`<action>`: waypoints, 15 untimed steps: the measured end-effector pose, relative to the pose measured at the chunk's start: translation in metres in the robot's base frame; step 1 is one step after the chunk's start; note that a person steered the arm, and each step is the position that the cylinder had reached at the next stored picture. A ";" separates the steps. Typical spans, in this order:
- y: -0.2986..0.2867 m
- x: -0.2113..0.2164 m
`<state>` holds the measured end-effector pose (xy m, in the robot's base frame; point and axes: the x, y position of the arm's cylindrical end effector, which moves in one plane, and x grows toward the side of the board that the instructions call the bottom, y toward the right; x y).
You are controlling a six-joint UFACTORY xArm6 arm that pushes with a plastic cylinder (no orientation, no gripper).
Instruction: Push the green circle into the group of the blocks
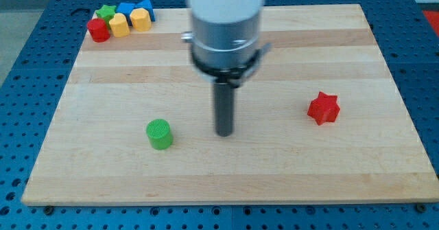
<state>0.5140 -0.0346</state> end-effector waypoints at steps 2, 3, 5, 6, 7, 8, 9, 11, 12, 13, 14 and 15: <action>-0.077 0.002; -0.047 0.013; -0.075 0.052; -0.160 0.008; -0.214 -0.040; -0.234 -0.070; -0.217 -0.055; -0.165 -0.012; -0.180 -0.041; -0.204 -0.083; -0.201 -0.103; -0.188 -0.095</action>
<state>0.4186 -0.2225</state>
